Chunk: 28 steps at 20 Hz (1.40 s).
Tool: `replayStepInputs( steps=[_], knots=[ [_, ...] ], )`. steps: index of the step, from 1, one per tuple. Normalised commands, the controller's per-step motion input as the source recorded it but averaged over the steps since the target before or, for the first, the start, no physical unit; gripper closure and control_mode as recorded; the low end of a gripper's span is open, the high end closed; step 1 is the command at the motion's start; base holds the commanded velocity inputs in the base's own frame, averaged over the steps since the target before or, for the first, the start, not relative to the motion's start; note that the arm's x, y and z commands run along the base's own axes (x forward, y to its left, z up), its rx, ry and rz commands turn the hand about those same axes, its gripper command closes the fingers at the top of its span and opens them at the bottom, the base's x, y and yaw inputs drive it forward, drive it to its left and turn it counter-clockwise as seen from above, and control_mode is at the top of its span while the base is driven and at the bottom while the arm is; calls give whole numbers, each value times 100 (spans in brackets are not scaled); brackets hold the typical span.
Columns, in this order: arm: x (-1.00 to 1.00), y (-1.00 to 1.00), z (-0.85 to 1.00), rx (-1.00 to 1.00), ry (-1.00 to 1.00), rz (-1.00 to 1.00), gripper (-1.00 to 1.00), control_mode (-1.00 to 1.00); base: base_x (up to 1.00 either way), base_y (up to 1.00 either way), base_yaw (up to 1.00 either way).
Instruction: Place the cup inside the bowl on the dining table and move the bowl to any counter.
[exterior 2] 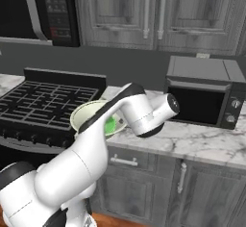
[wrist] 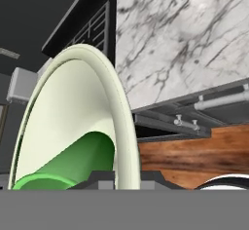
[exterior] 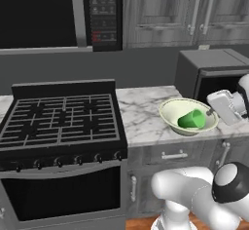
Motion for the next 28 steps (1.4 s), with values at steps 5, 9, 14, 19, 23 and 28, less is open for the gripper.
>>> replayStepInputs(
  steps=[5, 9, 14, 19, 23, 28],
  knots=[
    [0, 0, 0, 0, 0, 0, 100, 100, 3, 0, 0],
    [0, 0, 0, 0, 0, 0, 100, 100, 0, 0, 0],
    [0, 0, 0, 0, 0, 0, 100, 100, 0, 0, 0],
    [0, 0, 0, 0, 0, 0, 100, -100, 0, 0, 0],
    [0, 0, 0, 0, 0, 0, 100, -100, 0, 0, 0],
    [0, 0, 0, 0, 0, 0, 100, -100, 0, 0, 0]
  ],
)
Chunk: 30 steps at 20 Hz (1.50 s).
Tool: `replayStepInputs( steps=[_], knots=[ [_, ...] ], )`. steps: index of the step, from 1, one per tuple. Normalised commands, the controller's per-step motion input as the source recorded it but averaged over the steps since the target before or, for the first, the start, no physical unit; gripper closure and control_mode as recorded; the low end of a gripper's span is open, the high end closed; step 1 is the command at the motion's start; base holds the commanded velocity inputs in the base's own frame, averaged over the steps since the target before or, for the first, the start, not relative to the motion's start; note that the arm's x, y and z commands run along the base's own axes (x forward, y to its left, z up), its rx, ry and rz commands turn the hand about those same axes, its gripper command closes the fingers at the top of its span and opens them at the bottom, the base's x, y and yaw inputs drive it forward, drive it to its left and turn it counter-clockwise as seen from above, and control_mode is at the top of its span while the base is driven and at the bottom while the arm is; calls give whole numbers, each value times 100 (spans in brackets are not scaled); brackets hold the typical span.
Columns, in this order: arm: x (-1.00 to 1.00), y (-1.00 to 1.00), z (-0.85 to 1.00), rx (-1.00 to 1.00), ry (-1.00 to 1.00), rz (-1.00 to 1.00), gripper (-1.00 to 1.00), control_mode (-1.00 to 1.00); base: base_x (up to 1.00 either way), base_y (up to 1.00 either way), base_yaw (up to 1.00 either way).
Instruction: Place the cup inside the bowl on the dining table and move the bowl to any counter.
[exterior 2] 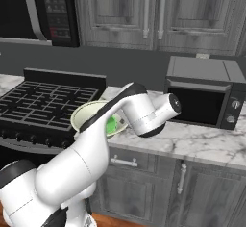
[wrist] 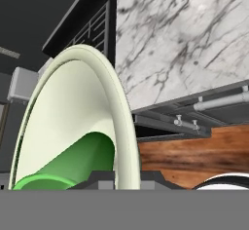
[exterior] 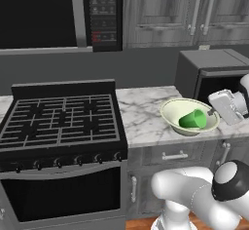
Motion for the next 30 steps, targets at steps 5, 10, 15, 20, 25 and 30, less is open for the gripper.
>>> replayStepInputs(
  steps=[5, 10, 15, 20, 25, 30],
  knots=[
    [0, 1, -10, 3, 0, 0, 100, -100, 0, 0, 0],
    [0, 13, -25, 5, 0, 0, 100, -100, 0, 0, 0],
    [0, 27, -1, 0, 5, 0, 100, -100, 0, 0, 0],
    [1, 25, 0, 0, 7, 0, 100, -100, 0, 0, 0],
    [1, 22, 0, -3, 1, 0, 100, -100, 0, 0, 0],
    [0, 0, 0, -1, -3, 0, 100, -100, 0, 0, 0]
  ],
)
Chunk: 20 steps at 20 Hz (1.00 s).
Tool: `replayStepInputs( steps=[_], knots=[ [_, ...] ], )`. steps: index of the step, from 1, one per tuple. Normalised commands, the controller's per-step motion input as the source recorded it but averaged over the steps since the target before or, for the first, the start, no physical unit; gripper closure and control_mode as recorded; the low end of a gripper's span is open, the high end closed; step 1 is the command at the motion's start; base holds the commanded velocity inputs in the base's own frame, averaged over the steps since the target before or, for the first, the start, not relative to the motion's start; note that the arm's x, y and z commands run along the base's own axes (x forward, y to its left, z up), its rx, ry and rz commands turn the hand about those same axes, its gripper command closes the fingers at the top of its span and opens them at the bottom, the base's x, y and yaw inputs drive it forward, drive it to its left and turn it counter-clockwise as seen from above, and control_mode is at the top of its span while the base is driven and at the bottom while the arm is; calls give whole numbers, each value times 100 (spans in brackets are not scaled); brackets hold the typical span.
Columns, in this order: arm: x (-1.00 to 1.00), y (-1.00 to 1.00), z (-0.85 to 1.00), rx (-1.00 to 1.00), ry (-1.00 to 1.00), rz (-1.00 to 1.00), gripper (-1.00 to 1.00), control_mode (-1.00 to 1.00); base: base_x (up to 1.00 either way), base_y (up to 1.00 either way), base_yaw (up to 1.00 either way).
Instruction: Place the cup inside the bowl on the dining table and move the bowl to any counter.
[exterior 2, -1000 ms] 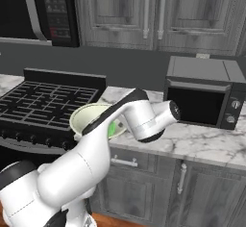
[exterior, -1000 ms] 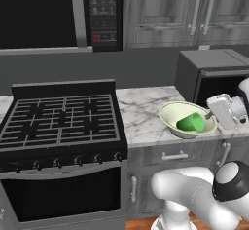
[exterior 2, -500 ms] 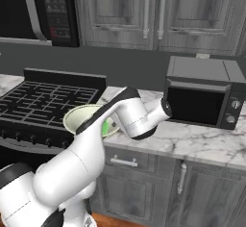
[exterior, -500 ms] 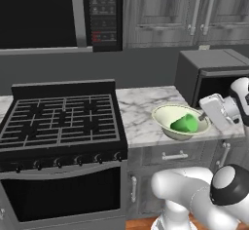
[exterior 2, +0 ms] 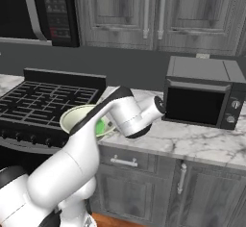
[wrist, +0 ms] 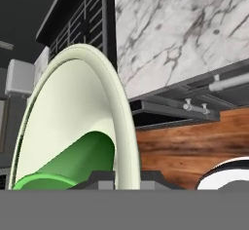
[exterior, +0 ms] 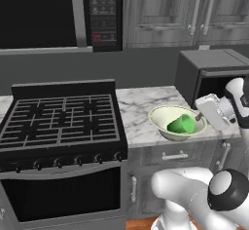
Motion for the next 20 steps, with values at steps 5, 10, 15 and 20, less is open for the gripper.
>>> replayStepInputs(
  steps=[5, 10, 15, 20],
  knots=[
    [1, 0, -4, -1, -6, 0, 100, -100, 0, 0, 0],
    [12, 0, -7, -2, -2, 0, 100, -100, 0, 0, 0],
    [14, 1, -24, -7, 0, -1, 100, -100, 0, 0, 0],
    [3, 8, 3, -5, 0, -1, 100, -100, 0, 0, 0]
  ],
)
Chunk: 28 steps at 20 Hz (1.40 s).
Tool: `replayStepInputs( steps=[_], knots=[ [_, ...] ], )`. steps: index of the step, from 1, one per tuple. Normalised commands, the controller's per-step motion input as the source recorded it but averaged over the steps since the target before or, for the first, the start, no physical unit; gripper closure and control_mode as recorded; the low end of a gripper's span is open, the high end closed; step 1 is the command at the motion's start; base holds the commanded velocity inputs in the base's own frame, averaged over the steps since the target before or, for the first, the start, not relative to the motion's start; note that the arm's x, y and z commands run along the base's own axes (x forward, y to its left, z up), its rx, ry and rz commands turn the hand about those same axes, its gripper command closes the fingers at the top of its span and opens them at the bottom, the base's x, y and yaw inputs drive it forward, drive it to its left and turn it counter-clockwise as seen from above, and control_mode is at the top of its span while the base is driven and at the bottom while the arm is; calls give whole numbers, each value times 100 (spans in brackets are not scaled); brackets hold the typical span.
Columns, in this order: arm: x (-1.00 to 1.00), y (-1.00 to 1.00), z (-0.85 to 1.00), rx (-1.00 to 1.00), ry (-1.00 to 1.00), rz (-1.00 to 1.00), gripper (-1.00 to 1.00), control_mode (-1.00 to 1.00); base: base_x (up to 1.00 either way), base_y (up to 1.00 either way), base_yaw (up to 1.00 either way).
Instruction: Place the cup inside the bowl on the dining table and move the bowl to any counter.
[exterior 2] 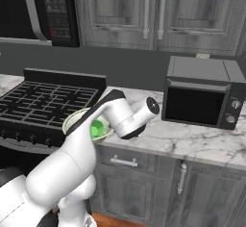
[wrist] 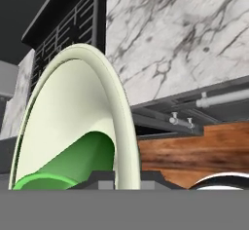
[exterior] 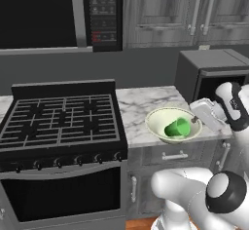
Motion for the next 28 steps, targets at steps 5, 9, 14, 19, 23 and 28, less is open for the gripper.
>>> replayStepInputs(
  steps=[5, 9, 14, 19, 23, 28],
  knots=[
    [11, 4, 25, 0, 0, 0, 100, -100, 0, 0, 0],
    [37, 2, 5, 0, 0, -1, 100, -100, 0, 0, 0],
    [63, 1, 0, 0, 0, -7, 100, -100, 0, 0, 0],
    [51, 0, 0, 0, 0, -9, 100, -100, 0, 0, 0],
    [29, 0, 0, 0, 0, -11, 100, -100, 0, 0, 0],
    [2, 3, -9, 0, 0, -14, 100, -100, 0, 0, 0]
  ],
)
